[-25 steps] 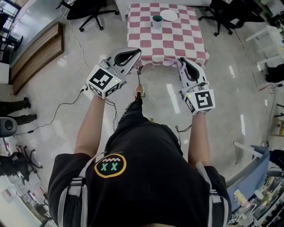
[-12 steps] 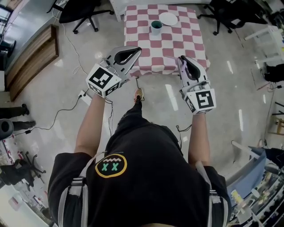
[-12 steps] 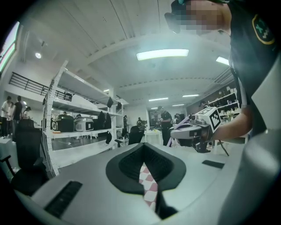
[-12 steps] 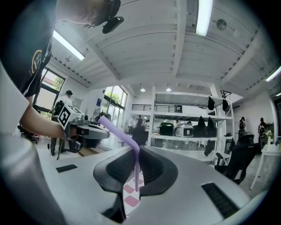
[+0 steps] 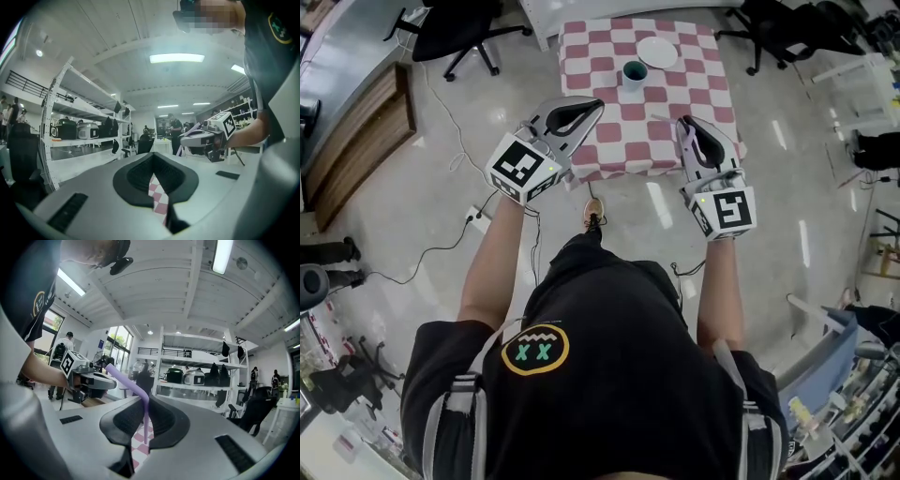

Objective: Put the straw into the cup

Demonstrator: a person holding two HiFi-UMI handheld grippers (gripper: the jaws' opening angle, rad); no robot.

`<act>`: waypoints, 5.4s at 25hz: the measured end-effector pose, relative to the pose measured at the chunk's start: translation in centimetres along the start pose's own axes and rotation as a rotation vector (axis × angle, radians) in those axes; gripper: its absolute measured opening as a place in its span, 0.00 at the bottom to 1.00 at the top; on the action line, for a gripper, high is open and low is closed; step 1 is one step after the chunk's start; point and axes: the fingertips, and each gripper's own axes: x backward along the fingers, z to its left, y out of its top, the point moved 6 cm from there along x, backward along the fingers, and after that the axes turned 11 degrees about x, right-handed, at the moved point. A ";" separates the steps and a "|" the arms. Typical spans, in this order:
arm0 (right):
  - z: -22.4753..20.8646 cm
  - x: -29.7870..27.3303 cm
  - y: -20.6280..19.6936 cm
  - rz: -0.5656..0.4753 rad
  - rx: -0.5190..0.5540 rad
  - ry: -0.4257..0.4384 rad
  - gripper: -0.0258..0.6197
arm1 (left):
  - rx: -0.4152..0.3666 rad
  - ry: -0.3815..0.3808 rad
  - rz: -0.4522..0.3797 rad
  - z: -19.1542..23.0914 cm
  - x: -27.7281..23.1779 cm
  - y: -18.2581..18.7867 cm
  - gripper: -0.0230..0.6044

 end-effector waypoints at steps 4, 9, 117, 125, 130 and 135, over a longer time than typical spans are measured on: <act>-0.5 -2.1 0.0 0.019 0.000 -0.024 0.12 | 0.009 -0.028 -0.004 2.3 -0.9 0.0 0.06; -0.7 -3.9 0.0 0.015 0.002 -0.029 0.12 | 0.011 -0.044 -0.006 3.9 -1.6 -0.2 0.06; -4.8 -25.9 -28.4 0.350 -0.107 0.129 0.12 | 0.054 0.051 0.079 11.6 -14.3 -2.4 0.06; -4.9 -25.5 -28.7 0.360 -0.099 0.134 0.13 | 0.050 0.054 0.076 11.3 -14.1 -2.2 0.06; -5.1 -25.1 -27.9 0.346 -0.108 0.134 0.17 | 0.046 0.058 0.078 11.1 -13.7 -2.0 0.06; -5.6 -24.5 -26.1 0.308 -0.094 0.130 0.21 | 0.037 0.059 0.080 10.9 -13.4 -2.1 0.06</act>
